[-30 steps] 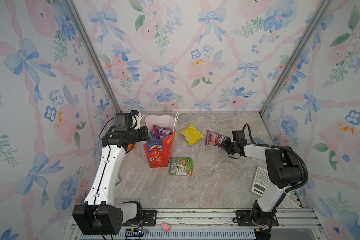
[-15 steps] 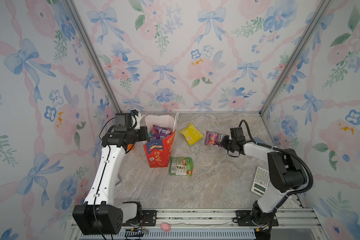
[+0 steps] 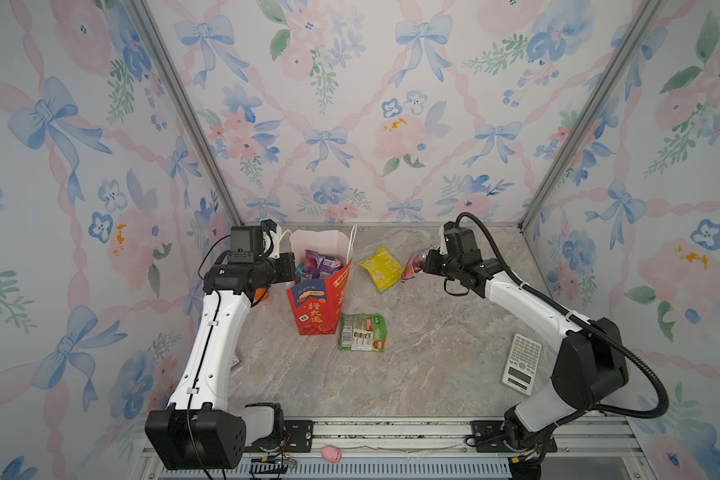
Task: Place the snacks into the paper bag
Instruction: 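Lift the Fox's Berries bag with the right gripper over the bag opening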
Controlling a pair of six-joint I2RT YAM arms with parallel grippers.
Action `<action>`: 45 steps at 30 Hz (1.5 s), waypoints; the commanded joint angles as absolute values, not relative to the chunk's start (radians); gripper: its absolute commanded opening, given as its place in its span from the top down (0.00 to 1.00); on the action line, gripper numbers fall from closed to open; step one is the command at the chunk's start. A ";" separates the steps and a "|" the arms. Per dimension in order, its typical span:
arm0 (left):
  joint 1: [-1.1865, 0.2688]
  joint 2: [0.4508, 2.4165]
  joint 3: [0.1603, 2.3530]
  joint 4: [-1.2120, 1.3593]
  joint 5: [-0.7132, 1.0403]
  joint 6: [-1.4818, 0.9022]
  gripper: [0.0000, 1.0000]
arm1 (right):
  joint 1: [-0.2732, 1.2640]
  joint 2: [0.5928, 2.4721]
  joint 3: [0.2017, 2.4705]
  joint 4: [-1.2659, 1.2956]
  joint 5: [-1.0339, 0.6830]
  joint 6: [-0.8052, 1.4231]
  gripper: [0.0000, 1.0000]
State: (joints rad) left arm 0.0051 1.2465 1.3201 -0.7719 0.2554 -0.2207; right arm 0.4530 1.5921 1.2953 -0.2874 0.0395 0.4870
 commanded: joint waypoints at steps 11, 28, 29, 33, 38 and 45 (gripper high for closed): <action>0.009 1.233 1.308 -0.753 0.276 -0.216 1.00 | 0.566 1.545 1.591 -0.365 0.053 0.331 1.00; 0.009 1.230 1.298 -0.753 0.279 -0.216 1.00 | 0.689 1.772 2.108 -0.410 0.009 0.213 1.00; 0.009 1.227 1.298 -0.753 0.279 -0.216 1.00 | 0.696 1.790 2.141 -0.417 0.003 0.211 1.00; 0.009 1.227 1.302 -0.752 0.279 -0.218 1.00 | 0.722 1.876 2.288 -0.453 -0.042 0.205 1.00; 0.009 1.225 1.300 -0.752 0.276 -0.216 1.00 | 0.760 1.993 2.475 -0.529 -0.101 0.199 1.00; 0.009 1.223 1.302 -0.753 0.272 -0.215 1.00 | 0.798 2.084 2.599 -0.615 -0.202 0.183 1.00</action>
State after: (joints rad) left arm 0.0063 1.2446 1.3109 -0.7639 0.2623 -0.2211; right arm 0.7856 2.0693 2.5526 -0.5842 -0.1341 0.2031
